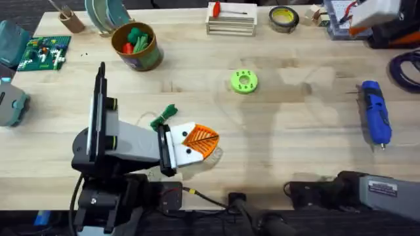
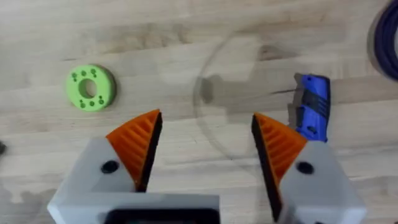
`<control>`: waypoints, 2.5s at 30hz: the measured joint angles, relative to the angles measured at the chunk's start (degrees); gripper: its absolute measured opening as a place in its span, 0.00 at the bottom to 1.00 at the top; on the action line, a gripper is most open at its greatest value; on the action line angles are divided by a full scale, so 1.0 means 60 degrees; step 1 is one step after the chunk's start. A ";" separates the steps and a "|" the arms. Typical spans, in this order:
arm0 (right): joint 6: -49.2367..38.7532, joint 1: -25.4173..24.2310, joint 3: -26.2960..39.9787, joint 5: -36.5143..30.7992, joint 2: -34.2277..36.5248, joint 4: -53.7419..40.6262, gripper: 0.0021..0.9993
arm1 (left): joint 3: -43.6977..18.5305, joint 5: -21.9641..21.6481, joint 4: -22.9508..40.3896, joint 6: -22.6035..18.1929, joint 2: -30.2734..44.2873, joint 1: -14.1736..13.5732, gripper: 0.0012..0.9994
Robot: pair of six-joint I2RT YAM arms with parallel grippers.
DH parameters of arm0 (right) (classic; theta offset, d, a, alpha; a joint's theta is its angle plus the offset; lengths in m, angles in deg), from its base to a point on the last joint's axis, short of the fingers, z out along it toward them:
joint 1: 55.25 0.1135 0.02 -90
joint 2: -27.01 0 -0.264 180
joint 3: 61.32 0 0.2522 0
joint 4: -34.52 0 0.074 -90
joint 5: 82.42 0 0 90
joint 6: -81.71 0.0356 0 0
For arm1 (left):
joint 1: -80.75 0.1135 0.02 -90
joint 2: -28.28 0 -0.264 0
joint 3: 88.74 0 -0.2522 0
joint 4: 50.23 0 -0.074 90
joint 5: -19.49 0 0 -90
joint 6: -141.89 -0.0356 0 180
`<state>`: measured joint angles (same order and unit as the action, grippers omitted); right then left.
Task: Pick up the gripper from the table and insert it into the empty holder that is missing its gripper. Then pick up a screw, insert it into the mounting hole, and use the screwdriver to tighten it. Finally, clean up the table by picking up the vegetable and placing it into the bucket.
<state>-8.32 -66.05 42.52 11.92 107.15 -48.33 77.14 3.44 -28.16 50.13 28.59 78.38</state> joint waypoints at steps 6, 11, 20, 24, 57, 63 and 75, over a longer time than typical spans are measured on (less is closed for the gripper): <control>-0.0004 -0.0508 -0.1437 0.0000 -0.0500 0.0568 0.86 | 0.0000 0.0000 0.0000 0.0000 0.0000 0.0000 0.01; 0.0000 -0.0904 -0.1925 -0.0078 -0.0485 0.0969 0.86 | 0.0000 0.0000 0.0000 0.0000 0.0000 0.0000 0.01; -0.0006 -0.0988 -0.1933 -0.0990 0.0061 0.1560 0.87 | 0.0000 0.0000 0.0000 0.0000 0.0000 0.0000 0.01; -0.0011 -0.0991 -0.1933 -0.1250 0.0359 0.1497 0.87 | 0.0000 0.0000 0.0000 0.0000 -0.0004 0.0000 0.01; -0.3679 -0.4102 -0.3310 -0.0885 0.1268 0.2364 0.87 | 0.0000 0.0036 0.0007 0.0000 0.0000 0.0000 0.01; -0.3802 -0.4102 -0.3313 -0.0885 0.1496 0.2474 0.87 | 0.0000 0.0036 0.0007 0.0000 0.0000 0.0000 0.01; -0.4713 -0.4274 -0.3317 -0.0889 0.1878 0.2561 0.87 | 0.0000 0.0036 0.0007 0.0000 0.0000 0.0000 0.01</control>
<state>-36.60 -91.69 22.62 6.59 118.42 -32.97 77.14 3.66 -28.11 50.13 28.59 78.38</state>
